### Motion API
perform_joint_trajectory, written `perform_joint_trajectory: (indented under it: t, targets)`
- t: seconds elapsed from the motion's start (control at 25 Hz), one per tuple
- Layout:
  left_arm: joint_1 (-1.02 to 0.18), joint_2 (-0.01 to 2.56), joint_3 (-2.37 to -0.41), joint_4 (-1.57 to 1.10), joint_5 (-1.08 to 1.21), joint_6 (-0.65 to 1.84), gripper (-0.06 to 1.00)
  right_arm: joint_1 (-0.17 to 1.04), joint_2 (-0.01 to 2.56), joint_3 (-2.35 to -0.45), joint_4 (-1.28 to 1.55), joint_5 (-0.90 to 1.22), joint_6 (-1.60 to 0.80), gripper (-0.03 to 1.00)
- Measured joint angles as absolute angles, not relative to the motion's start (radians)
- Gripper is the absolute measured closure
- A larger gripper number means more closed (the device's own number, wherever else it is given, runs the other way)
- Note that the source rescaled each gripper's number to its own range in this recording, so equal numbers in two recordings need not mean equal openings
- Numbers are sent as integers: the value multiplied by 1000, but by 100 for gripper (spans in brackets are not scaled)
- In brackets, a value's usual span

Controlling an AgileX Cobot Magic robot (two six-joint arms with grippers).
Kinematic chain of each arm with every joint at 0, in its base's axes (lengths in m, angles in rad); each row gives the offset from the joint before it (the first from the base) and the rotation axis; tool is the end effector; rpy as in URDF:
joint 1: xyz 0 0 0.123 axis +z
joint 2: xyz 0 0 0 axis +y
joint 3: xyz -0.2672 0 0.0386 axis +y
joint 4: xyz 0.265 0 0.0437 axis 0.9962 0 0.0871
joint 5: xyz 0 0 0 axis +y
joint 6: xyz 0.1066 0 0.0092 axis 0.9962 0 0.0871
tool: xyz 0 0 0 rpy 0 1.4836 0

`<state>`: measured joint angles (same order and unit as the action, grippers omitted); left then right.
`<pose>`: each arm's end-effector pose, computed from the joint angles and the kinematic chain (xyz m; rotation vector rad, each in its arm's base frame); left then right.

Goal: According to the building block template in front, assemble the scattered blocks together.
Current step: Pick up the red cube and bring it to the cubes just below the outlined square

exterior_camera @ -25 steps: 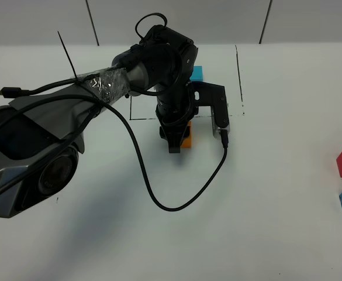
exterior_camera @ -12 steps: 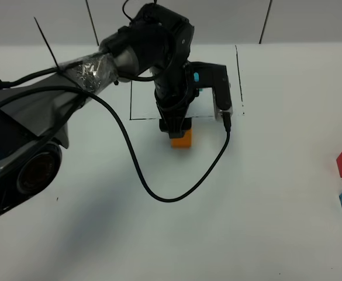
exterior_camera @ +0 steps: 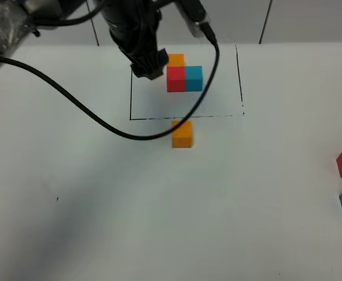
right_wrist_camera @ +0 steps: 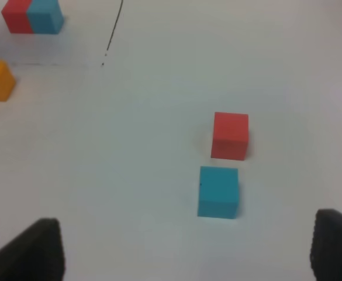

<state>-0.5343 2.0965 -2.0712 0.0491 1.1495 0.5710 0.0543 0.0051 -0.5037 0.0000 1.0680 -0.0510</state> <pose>0.4182 -0.2419 0.2770 1.4057 2.2563 0.0782 0.0395 0.0021 0.2783 -0.1080 2.0502 0.0020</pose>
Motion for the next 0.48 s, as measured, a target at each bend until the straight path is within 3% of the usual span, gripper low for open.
perform_joint_trajectory:
  t: [0.2,0.48]
  targets:
    - [-397,1965,-1941,51,1129,499,15,54,5,-504,0,1068,-51,7]
    - [-211,1649,-1570,53,947,408,15,54,5,-504,0,1068,-51,7]
